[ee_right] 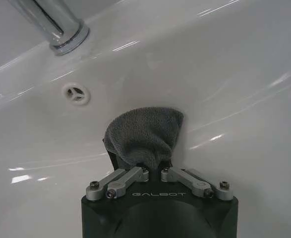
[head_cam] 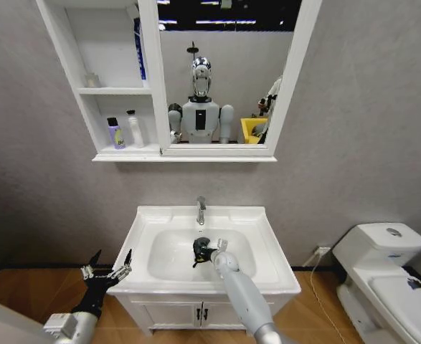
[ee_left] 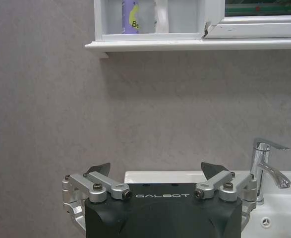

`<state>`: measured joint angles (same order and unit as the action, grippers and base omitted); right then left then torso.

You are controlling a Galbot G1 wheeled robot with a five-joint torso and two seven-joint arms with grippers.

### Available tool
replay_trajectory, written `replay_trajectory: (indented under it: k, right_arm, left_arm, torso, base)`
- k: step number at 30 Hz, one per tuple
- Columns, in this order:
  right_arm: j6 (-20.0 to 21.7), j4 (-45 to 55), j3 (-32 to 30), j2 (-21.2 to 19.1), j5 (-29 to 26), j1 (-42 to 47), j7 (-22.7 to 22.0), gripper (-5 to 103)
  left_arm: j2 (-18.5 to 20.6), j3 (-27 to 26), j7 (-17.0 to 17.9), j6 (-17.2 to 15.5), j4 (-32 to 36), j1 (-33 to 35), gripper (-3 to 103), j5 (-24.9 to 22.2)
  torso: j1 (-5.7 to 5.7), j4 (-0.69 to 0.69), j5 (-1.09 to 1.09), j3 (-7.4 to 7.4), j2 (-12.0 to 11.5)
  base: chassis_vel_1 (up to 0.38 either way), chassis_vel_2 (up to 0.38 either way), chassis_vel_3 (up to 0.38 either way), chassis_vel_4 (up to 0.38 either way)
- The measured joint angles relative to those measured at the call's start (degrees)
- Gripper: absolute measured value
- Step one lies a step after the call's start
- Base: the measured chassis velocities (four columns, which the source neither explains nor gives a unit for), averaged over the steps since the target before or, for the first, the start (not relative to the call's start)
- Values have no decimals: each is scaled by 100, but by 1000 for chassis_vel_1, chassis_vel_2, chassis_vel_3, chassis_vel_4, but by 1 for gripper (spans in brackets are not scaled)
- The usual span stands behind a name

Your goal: Move facial cleanser and shampoo from washbasin to cabinet, then wipe washbasin with towel.

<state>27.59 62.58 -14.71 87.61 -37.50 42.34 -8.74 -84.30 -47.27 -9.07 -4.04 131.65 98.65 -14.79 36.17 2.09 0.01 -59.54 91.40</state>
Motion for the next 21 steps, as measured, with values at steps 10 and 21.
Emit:
replay_trajectory:
  k: [10,21]
  right_arm:
    - [73,231,23,-188,-184,84,-91,5]
    - [-171,-550,61,460,319,-277,250,5]
  left_arm:
    - [0,0,0,0,0,0,100,0]
    - [0,0,0,0,0,0,100,0]
  torso:
    - [0,-3,-2,0,-1]
    - [-1,0,-1,0,0]
  base:
    - [0,0,0,0]
    - [0,0,0,0]
